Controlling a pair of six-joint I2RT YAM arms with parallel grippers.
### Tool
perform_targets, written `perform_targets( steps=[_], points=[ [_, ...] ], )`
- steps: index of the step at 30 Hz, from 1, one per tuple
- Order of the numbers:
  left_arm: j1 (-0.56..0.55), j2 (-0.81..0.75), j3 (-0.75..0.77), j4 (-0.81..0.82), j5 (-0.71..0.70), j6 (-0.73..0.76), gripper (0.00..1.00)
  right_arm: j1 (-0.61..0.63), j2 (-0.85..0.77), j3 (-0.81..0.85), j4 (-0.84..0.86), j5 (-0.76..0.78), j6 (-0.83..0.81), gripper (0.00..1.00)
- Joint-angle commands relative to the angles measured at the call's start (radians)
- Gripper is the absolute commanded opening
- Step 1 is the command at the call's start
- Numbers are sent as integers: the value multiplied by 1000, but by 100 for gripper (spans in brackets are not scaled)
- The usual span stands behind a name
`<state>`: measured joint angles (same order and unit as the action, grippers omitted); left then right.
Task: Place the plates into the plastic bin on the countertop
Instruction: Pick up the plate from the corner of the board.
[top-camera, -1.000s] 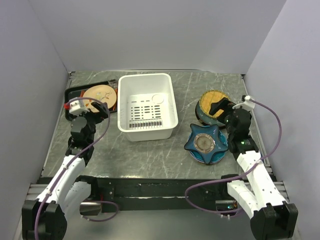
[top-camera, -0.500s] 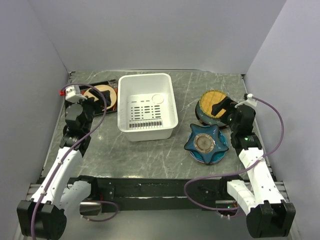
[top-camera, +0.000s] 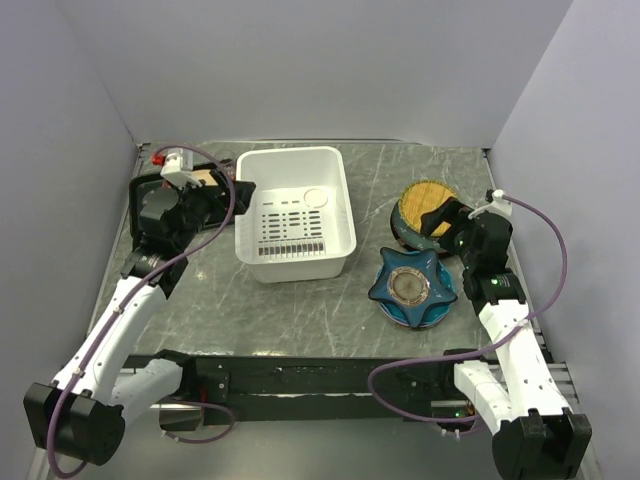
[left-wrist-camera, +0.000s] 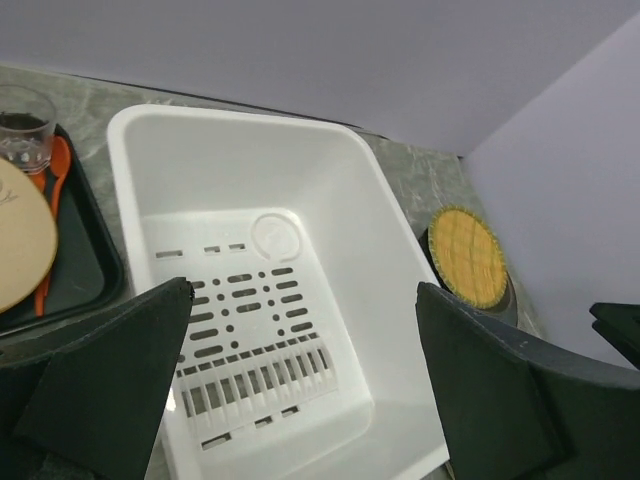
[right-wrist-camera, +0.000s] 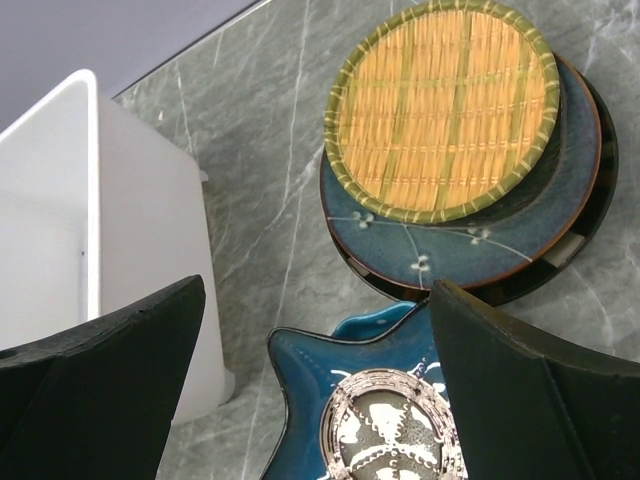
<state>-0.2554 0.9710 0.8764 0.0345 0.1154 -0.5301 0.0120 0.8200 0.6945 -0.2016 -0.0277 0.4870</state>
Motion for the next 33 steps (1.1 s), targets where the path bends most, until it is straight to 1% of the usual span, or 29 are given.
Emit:
perform_targets(
  steps=[1,2,7,9,16,24,28,32,33],
  points=[
    [-47,1,73,-33,30,47,99,-33,-25,20,-12,2,9,100],
    [-51,0,84,-59,27,45,99,-33,-25,20,-19,8,13,100],
    [-93,5,124,-94,67,42,99,-44,-18,23,-51,5,12,100],
    [-110,8,136,-100,61,36,99,-46,-21,17,-53,0,13,100],
    [-212,43,176,-120,66,33,99,-56,-35,8,-73,-5,1,100],
    [-363,126,234,-137,33,38,99,-66,-27,5,-73,-35,1,100],
    [-441,162,245,-110,23,30,99,-69,-22,-6,-65,-41,1,100],
    [-556,233,263,-67,17,19,99,-70,-15,-18,-58,-51,2,100],
    [-577,248,269,-62,-6,18,99,-70,-13,-20,-58,-52,2,100]
  ],
)
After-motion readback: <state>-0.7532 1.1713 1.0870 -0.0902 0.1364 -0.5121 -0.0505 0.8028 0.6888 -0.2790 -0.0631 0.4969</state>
